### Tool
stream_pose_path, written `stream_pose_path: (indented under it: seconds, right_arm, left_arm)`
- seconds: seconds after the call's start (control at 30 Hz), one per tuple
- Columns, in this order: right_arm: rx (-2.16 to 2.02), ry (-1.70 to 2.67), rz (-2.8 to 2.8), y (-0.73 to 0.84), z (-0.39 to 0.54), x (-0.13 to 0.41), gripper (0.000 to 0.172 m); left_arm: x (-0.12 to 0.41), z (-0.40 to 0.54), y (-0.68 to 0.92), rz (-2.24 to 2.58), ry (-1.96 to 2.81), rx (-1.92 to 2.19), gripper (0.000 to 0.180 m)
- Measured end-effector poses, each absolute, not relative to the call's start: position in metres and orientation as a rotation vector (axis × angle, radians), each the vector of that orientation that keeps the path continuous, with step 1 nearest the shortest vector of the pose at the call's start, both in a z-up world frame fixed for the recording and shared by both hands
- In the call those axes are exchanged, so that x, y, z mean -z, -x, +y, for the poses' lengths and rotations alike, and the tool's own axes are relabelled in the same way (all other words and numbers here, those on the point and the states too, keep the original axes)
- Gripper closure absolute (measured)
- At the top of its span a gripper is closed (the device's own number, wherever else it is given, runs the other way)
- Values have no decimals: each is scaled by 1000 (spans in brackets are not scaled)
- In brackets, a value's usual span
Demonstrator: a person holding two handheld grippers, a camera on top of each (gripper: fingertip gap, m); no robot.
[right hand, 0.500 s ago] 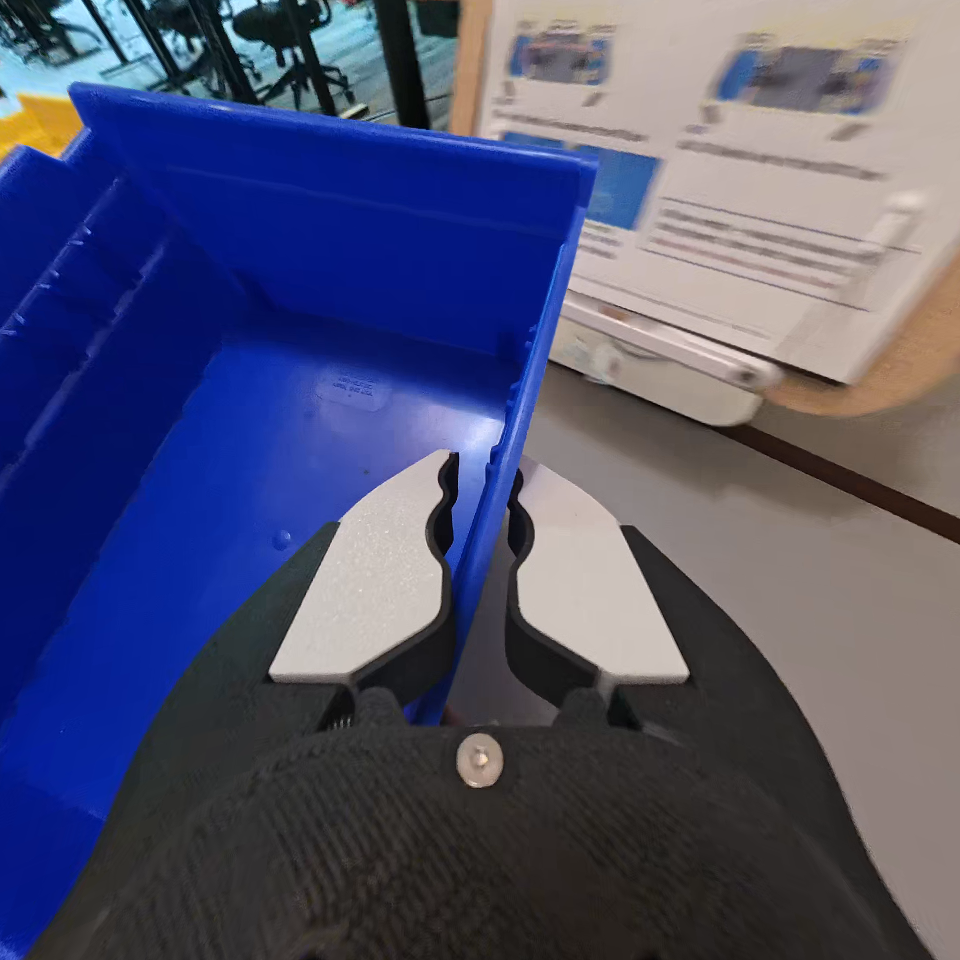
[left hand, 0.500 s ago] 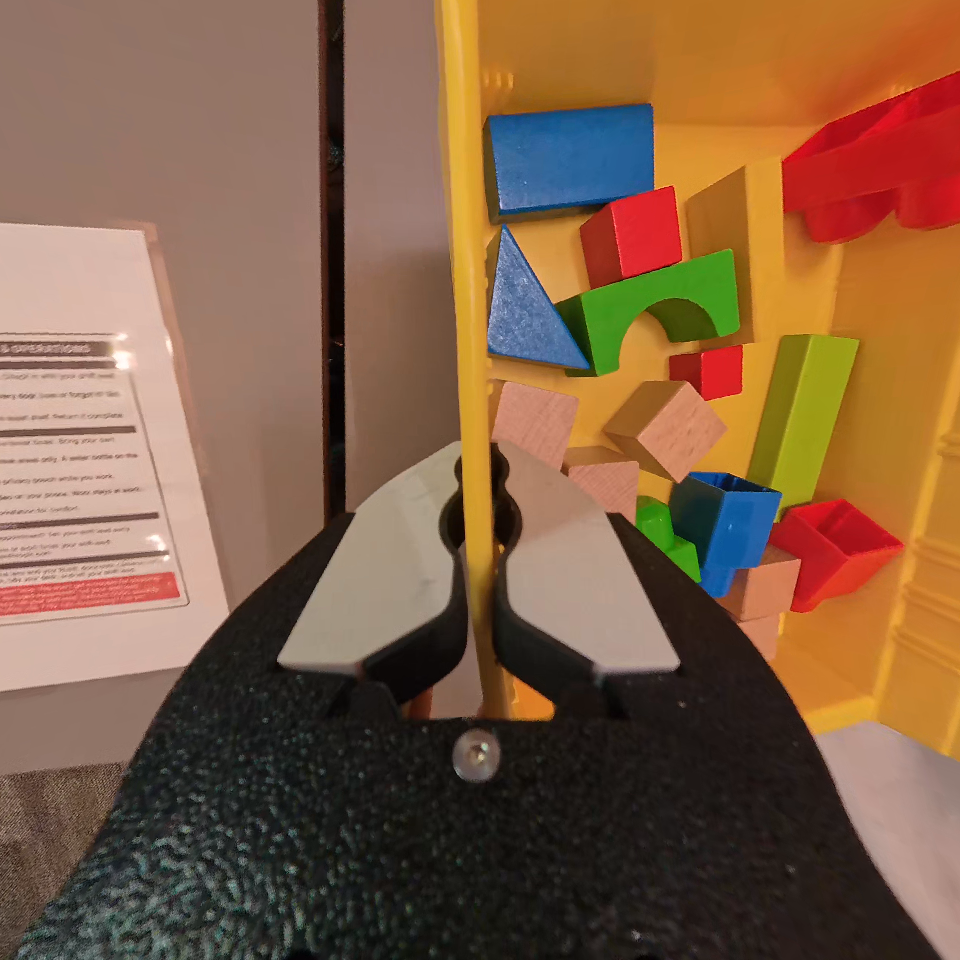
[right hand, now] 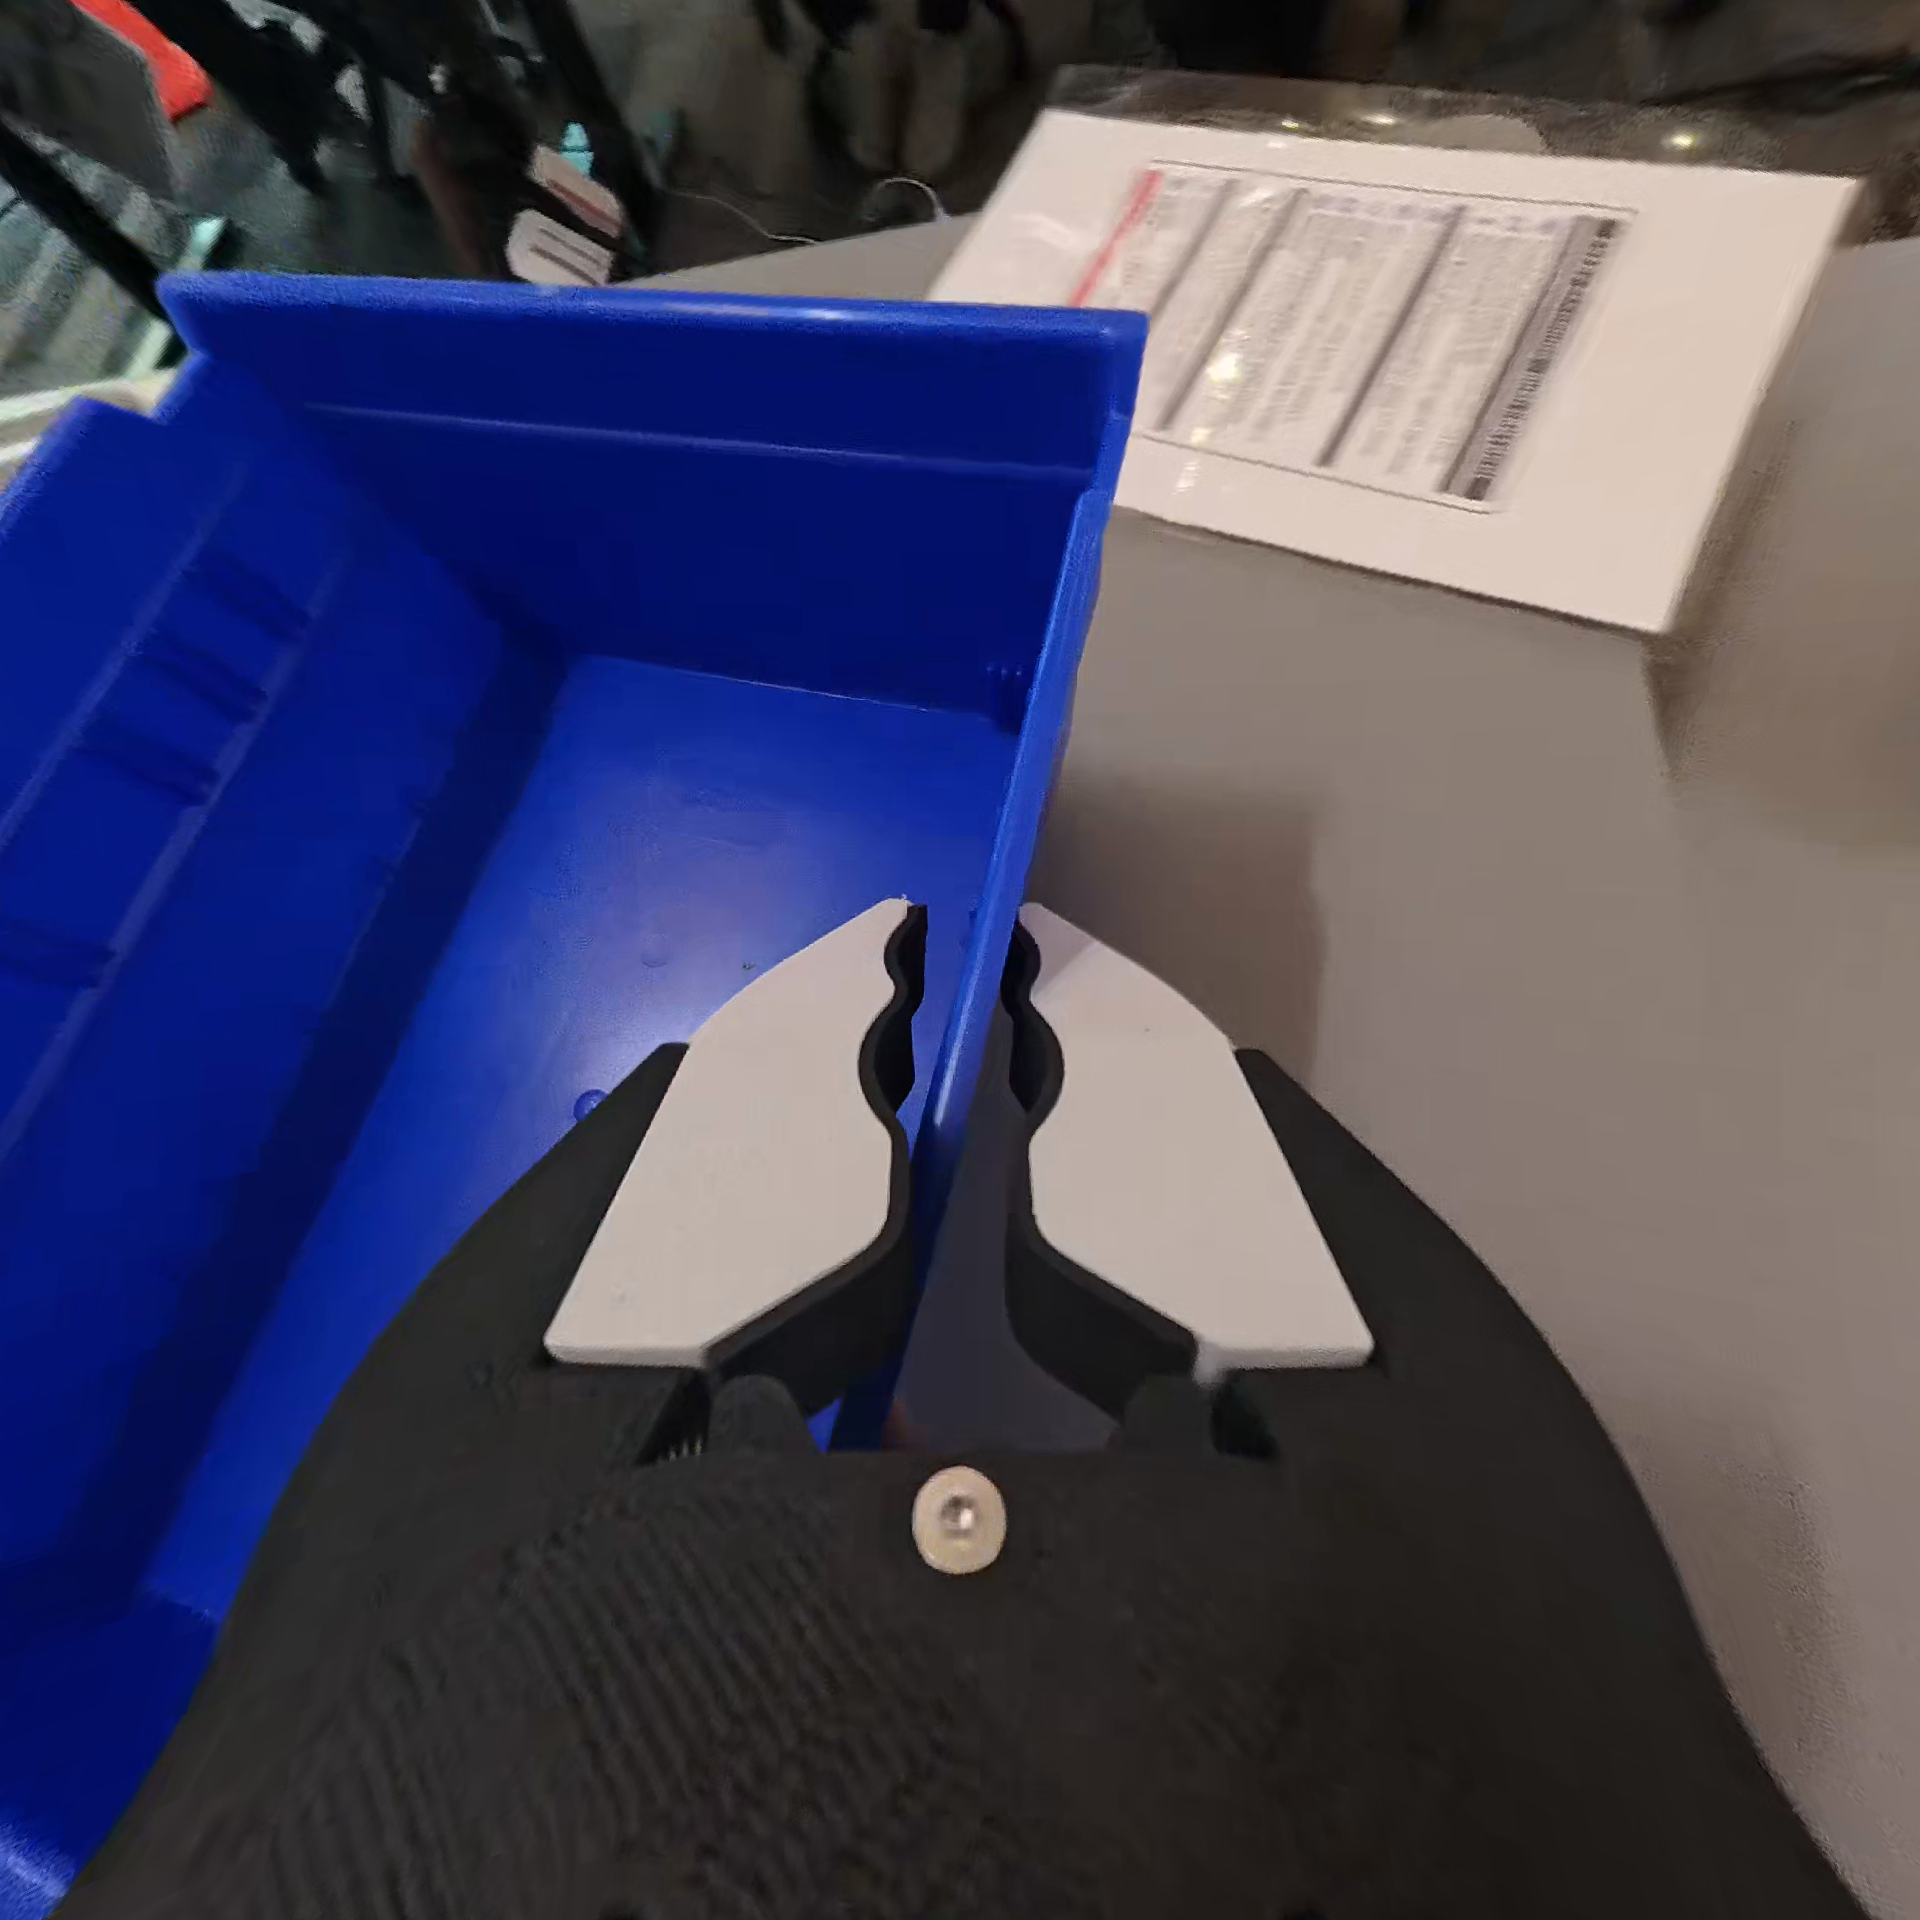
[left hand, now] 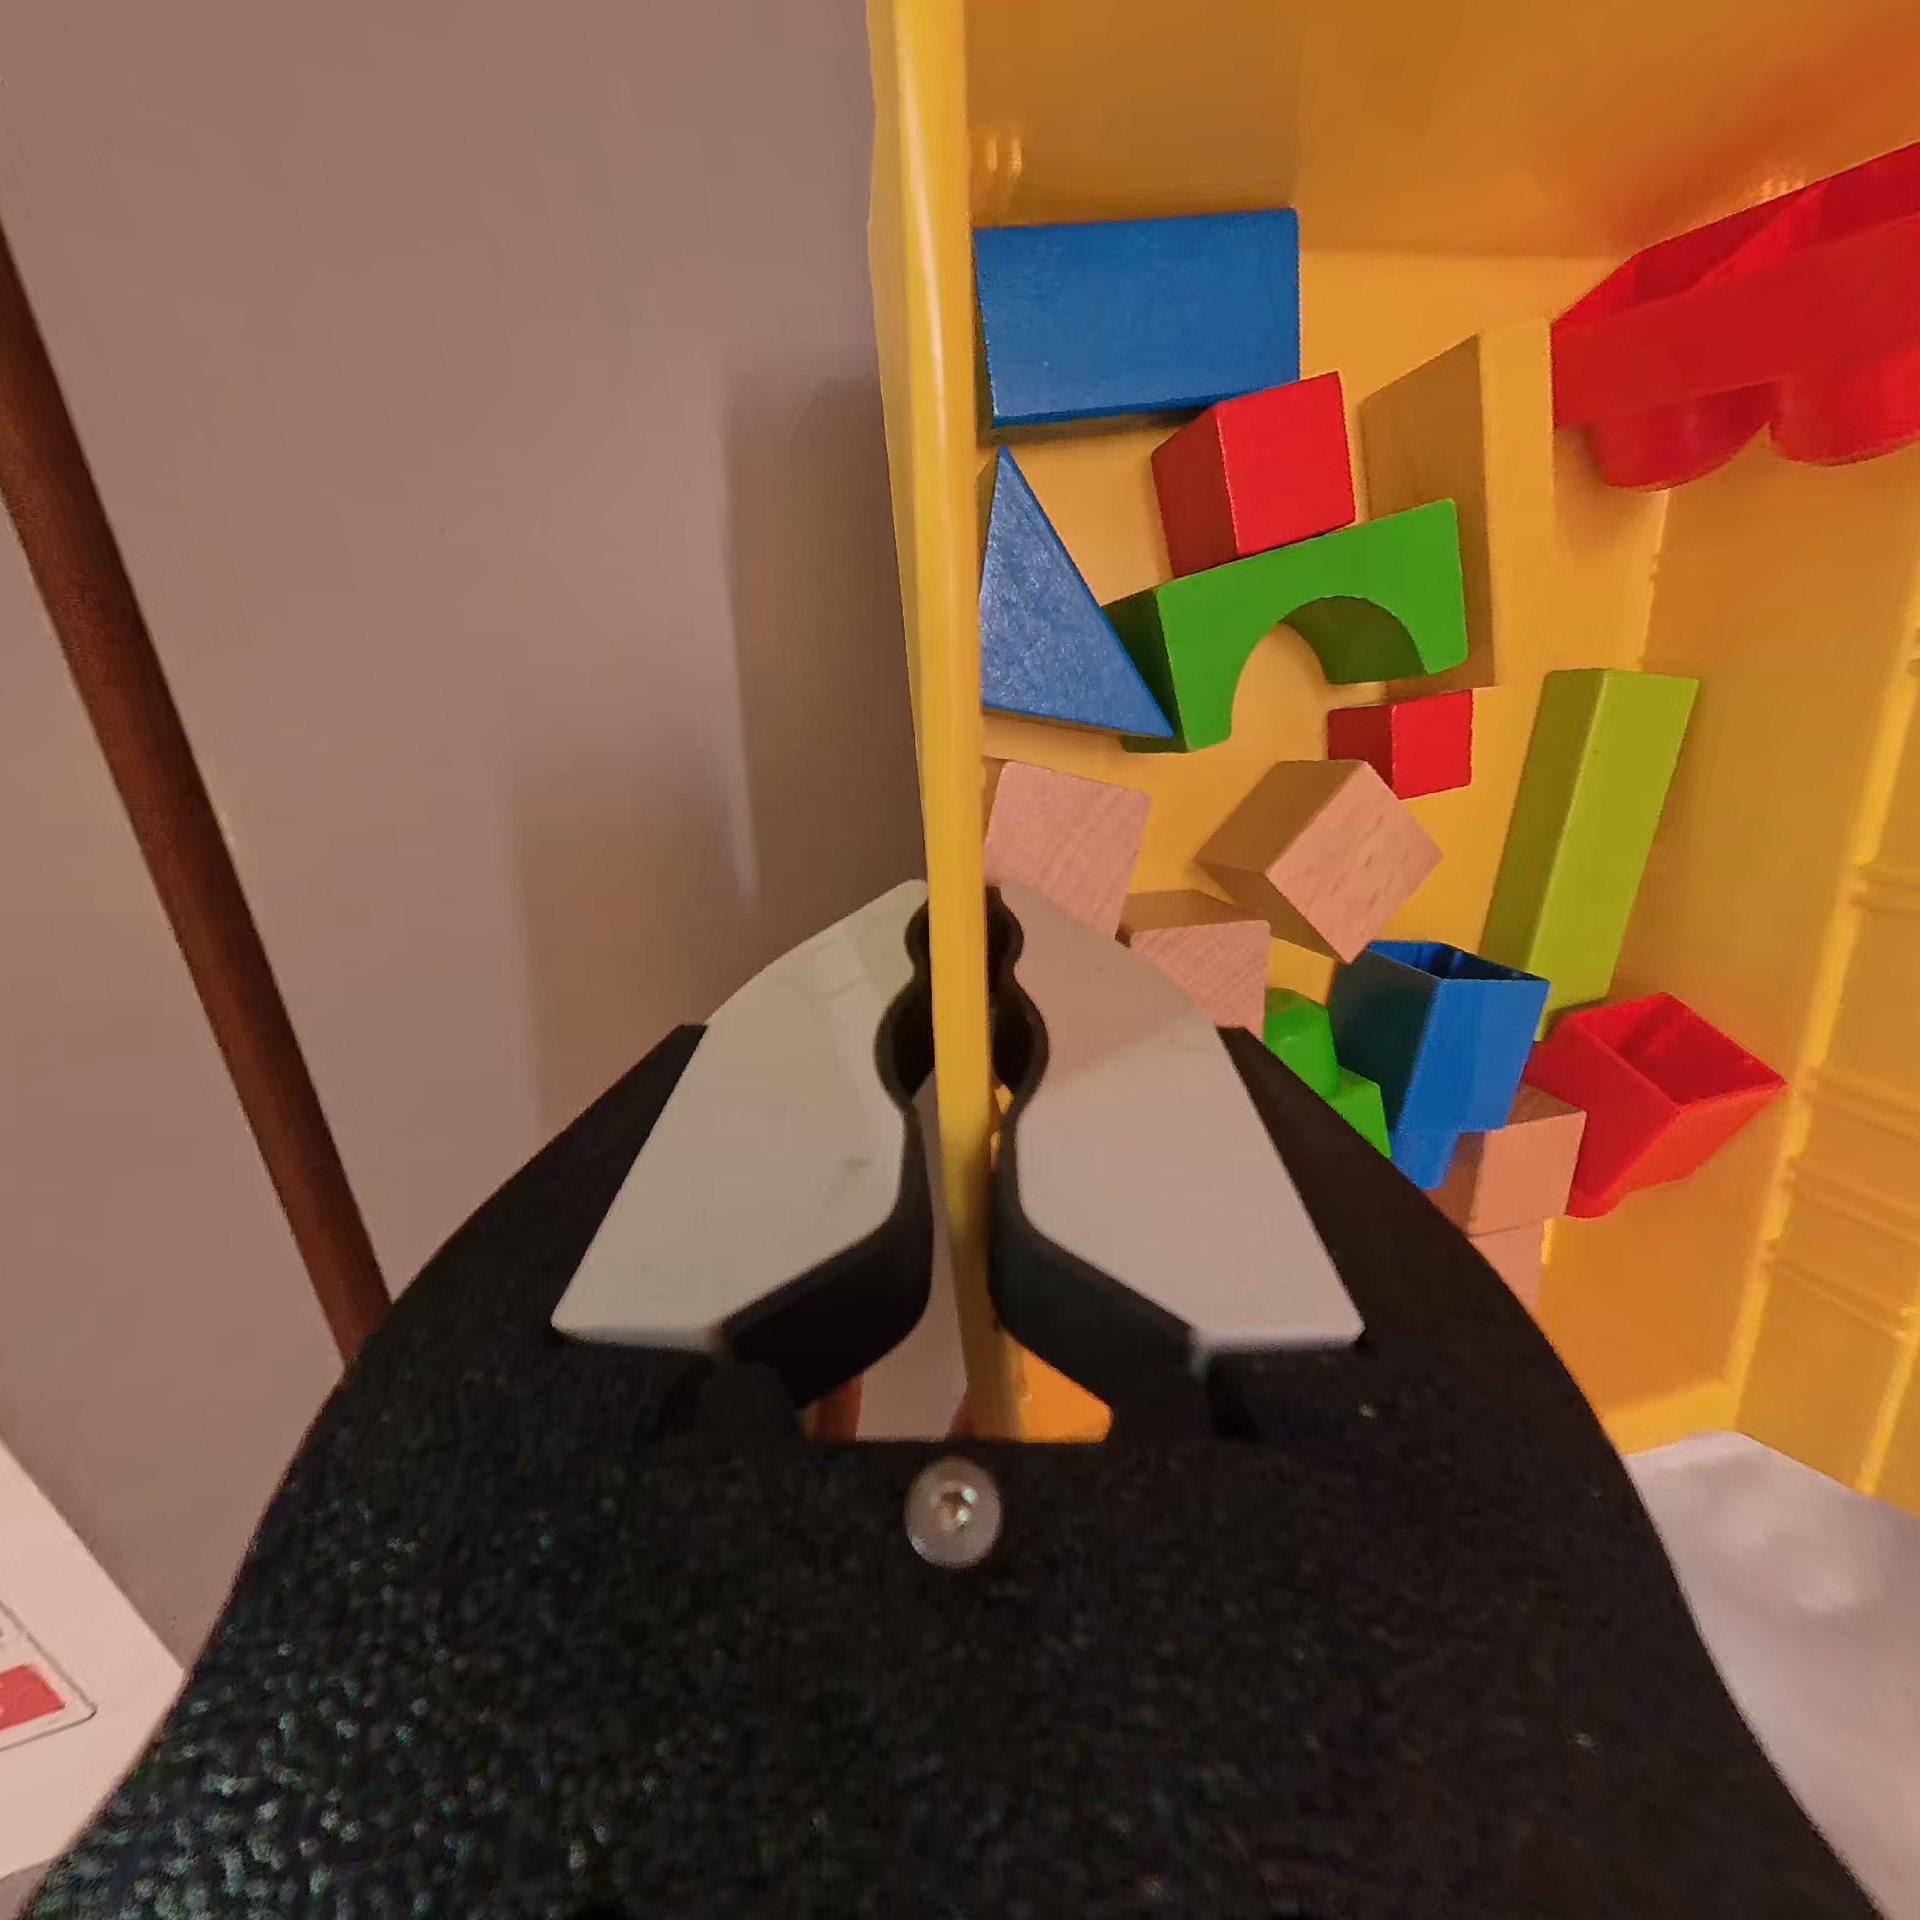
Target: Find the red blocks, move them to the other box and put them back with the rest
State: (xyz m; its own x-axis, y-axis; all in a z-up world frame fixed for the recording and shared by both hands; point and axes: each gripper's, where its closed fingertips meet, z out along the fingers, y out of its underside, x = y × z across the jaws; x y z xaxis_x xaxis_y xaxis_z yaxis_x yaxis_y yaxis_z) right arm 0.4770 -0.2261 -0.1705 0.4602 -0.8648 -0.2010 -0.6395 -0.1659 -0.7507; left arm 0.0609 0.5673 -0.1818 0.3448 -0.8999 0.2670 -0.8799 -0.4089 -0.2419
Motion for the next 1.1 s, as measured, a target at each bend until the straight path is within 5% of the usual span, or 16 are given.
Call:
stream_pose_path:
  seconds: [0.7, 0.87, 1.1]
  right_arm:
    - [426, 2059, 1086, -562, -236, 201, 159]
    - [578, 2047, 1058, -561, -252, 188, 116]
    - [948, 2005, 872, -525, -257, 106, 82]
  left_arm:
    - [229, 558, -99, 1512, 2538, 528, 166]
    - [222, 577, -101, 1454, 2429, 372, 149]
    - [145, 597, -98, 1388, 1975, 26, 129]
